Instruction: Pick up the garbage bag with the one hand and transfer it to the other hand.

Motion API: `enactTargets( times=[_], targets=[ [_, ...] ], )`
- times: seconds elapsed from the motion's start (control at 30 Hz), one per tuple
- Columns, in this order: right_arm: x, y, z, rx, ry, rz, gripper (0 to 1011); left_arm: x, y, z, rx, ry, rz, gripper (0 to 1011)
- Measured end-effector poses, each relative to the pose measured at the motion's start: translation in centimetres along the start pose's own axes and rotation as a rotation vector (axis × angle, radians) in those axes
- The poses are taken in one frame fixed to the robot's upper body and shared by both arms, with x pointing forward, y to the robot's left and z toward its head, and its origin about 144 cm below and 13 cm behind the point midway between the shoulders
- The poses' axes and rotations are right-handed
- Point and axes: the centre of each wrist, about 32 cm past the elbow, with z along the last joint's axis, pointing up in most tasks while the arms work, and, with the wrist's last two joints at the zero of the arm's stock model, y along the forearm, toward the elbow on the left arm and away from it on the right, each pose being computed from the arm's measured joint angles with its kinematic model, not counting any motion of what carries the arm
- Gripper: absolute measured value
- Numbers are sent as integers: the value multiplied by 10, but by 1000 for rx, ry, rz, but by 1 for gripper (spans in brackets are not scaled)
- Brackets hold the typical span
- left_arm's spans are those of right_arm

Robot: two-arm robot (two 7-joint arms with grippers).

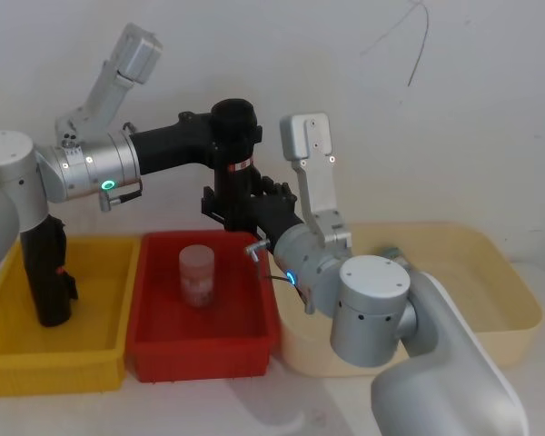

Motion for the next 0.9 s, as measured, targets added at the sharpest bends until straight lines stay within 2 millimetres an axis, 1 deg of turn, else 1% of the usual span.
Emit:
enactTargets(
  times=[0.47,0.67,0.77,0.8,0.87,0.9],
  targets=[
    [-5,19,5,12,1,-22,1000,0,0,0,0,0,0,375],
    [-6,24,6,17,-2,-28,997,0,0,0,0,0,0,376],
    [-7,26,6,17,-3,-31,929,0,0,0,0,0,0,375],
    [-7,26,6,17,-3,-32,929,0,0,0,0,0,0,376],
    [-7,27,6,18,-4,-33,855,0,0,0,0,0,0,376],
    [-8,27,7,18,-4,-34,855,0,0,0,0,0,0,375]
  ],
)
